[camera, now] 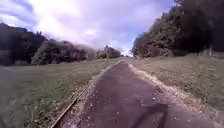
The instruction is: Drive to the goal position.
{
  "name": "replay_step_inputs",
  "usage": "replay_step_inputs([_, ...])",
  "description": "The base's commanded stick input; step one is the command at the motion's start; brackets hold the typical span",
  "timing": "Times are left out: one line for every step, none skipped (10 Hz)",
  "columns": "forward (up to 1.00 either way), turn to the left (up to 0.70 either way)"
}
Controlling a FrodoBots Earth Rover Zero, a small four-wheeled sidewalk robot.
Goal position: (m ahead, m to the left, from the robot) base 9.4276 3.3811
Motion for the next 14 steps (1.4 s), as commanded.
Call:
replay_step_inputs([0.85, 0.0])
replay_step_inputs([0.85, 0.0])
replay_step_inputs([0.85, 0.0])
replay_step_inputs([0.85, 0.0])
replay_step_inputs([0.85, 0.0])
replay_step_inputs([0.85, -0.02])
replay_step_inputs([0.85, -0.34])
replay_step_inputs([0.85, -0.34])
replay_step_inputs([0.85, -0.34])
replay_step_inputs([0.85, -0.32])
replay_step_inputs([0.85, -0.08])
replay_step_inputs([0.85, 0.0])
replay_step_inputs([0.85, 0.0])
replay_step_inputs([0.85, 0.0])
